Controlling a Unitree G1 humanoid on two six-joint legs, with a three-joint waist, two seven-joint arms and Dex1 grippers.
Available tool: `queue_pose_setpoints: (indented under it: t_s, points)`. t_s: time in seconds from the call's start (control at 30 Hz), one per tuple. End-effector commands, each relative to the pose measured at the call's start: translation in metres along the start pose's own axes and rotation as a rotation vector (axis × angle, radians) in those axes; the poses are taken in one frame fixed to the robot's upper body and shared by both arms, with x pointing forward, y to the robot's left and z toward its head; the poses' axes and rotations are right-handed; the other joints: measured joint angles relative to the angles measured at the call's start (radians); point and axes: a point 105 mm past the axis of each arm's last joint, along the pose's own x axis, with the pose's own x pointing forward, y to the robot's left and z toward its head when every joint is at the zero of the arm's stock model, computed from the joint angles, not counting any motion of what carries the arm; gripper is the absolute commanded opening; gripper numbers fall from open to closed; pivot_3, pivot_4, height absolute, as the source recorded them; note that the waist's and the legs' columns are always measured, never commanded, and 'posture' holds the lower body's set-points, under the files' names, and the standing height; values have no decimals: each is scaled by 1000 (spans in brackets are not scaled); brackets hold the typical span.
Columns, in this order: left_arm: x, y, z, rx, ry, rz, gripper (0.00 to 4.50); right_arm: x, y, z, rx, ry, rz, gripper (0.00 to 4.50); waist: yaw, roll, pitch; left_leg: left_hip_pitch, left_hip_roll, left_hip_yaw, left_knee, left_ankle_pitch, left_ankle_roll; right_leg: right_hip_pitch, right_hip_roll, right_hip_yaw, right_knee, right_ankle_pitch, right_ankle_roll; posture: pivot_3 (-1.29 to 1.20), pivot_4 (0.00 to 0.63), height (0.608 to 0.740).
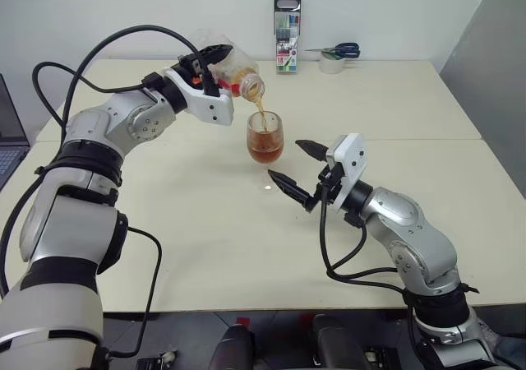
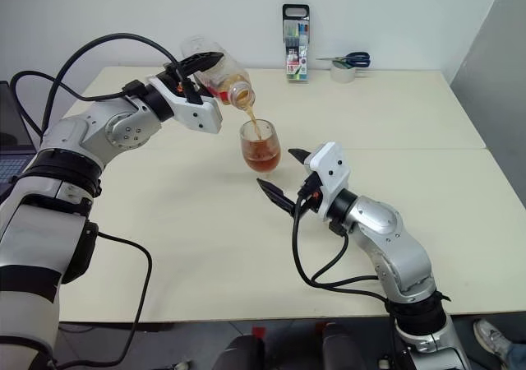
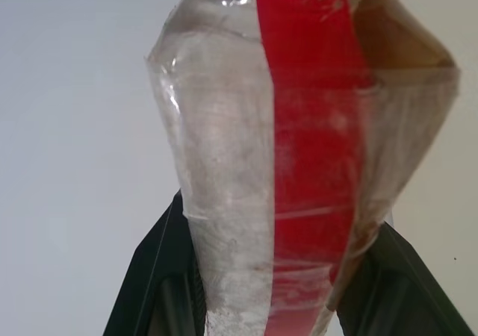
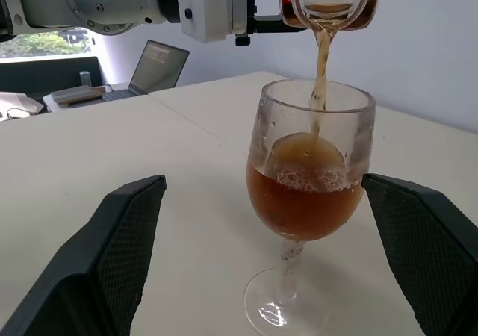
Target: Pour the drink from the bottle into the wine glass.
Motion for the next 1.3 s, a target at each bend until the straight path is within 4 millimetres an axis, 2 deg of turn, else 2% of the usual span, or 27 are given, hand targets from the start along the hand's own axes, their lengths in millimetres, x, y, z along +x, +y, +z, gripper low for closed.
queue_pose_setpoints:
  t_s: [0.03, 0.47, 0.73, 0.8, 0.93, 1.07, 1.2, 1.3]
  points:
    - [4, 21, -2, -1, 6, 66, 1706, -2, 7, 17, -35, -63, 27, 4500, 0, 0, 0, 0, 0, 0, 0, 0, 0, 0, 0, 0, 0, 0, 0, 0, 150, 740]
    - [4, 8, -1, -157, 24, 30, 1706, 0, 12, 22, -29, -92, 56, 4500, 0, 0, 0, -1, 0, 0, 4, 0, 0, 0, 0, 0, 1, 0, 0, 0, 150, 740]
    - [3, -6, 6, -365, 32, 25, 1706, 3, 7, 27, -74, -119, 37, 4500, -1, 0, 0, -3, 0, -1, 7, 0, 0, 0, 0, 0, 2, 0, 0, 0, 150, 740]
    - [0, -9, 2, -471, 68, 49, 1706, 4, 8, 28, -83, -121, 47, 4500, -2, 0, 0, -3, 0, -1, 7, 0, 0, 0, 0, 0, 2, 0, 0, 0, 150, 740]
    - [-22, -16, -28, -782, 237, 147, 1706, 5, 12, 28, -116, -99, 102, 4500, -8, 0, 0, -3, 0, -1, 8, 0, 0, 0, 0, 0, 2, 0, 0, 0, 150, 740]
    - [-60, -43, -45, -1051, 399, 176, 1706, 1, 20, 28, -118, -43, 209, 4500, -24, 0, 0, -2, 0, -2, 8, 0, 0, 0, 0, 0, 4, 0, 0, 0, 150, 740]
    - [-106, -79, -51, -1278, 583, 179, 1706, -2, 25, 28, -102, 14, 293, 4500, -30, 0, 0, -2, 1, -3, 8, 0, 0, 0, 0, 0, 4, 0, 0, 0, 150, 740]
    - [-135, -97, -49, -1383, 682, 193, 1706, 0, 28, 28, -100, 48, 340, 4500, -27, 0, 0, -2, 1, -4, 8, 0, 0, 0, 0, 0, 5, 0, 0, 0, 150, 740]
